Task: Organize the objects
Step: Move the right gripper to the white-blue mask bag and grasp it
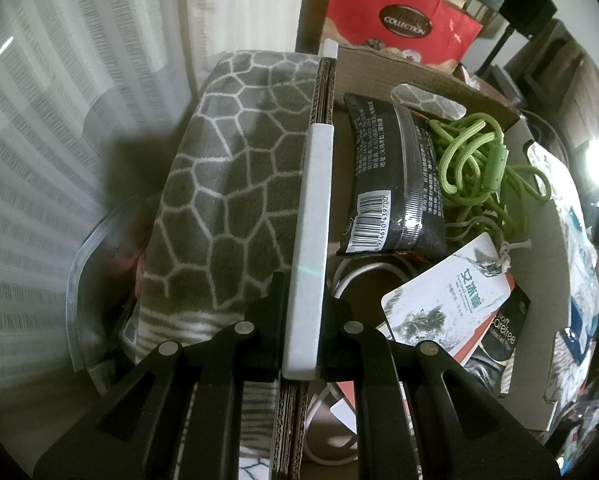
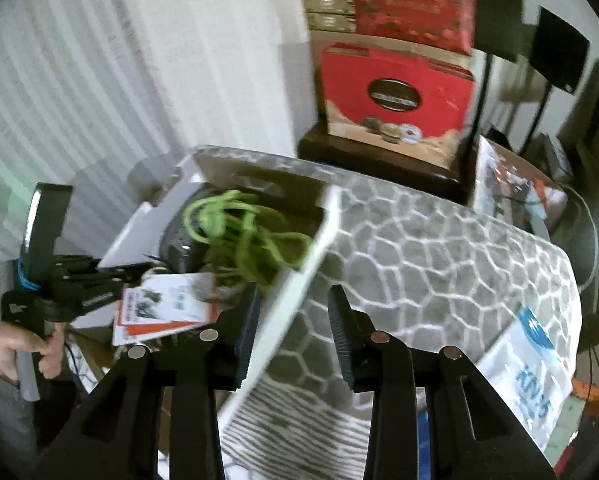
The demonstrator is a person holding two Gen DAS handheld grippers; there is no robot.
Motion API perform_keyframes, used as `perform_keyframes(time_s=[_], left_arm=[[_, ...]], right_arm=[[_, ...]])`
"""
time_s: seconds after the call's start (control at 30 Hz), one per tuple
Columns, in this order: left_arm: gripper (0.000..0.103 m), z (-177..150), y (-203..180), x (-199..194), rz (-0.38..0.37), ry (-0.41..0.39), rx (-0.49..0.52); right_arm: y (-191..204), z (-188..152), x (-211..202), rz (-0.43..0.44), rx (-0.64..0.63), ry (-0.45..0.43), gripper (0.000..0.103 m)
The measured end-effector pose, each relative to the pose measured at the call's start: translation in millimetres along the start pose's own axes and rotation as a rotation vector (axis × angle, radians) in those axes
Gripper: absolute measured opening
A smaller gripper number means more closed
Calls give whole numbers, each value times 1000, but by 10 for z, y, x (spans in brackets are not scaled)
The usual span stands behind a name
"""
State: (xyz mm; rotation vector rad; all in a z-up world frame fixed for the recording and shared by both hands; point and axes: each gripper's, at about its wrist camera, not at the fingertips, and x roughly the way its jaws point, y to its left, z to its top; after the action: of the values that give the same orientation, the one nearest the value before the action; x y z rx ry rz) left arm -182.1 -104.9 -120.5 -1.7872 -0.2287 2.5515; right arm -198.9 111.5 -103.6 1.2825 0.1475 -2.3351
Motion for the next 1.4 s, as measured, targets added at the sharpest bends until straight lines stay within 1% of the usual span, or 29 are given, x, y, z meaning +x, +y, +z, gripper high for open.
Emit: perform_keyframes(time_s=[0.07,0.13,0.23,0.3,0.37,0.5,0.77,1.03,1.17,1.3,1.4], left_arm=[[11,-3,1,1,2,-1,2],[11,-2,5,2,5,-1,4],[11,-2,-5,7,8,-2,6],[11,5,-12,11,9,-2,8],[11,5,-15,11,9,-2,10],[11,1,-20,10,10,-3,12],[11,-9,-36,-3,5,-5,15],[11,-8,-44,-3,6,-6,16],[11,-8,-42,-4,6,-5,15],[11,-7,-48,-3,7,-5,16],[11,-6,-54,-1,8,-6,15]], right_arm=[[-134,-39,-34,-19,24,-1,36],[-242,-71,-71,-37,43,-2,39],[-425,-119,-148,-58,74,-9,45],[-535,-161,-212,-81,86,-18,52],[-654,-203,-284,-107,104,-22,56],[-877,-315,-414,-148,139,-24,62],[-1435,-686,-670,-230,252,-12,66],[-1885,-1085,-789,-268,375,10,67],[-2082,-1246,-848,-250,455,16,67],[-2178,-1361,-906,-248,501,17,67],[-2243,-1474,-912,-228,545,32,67]])
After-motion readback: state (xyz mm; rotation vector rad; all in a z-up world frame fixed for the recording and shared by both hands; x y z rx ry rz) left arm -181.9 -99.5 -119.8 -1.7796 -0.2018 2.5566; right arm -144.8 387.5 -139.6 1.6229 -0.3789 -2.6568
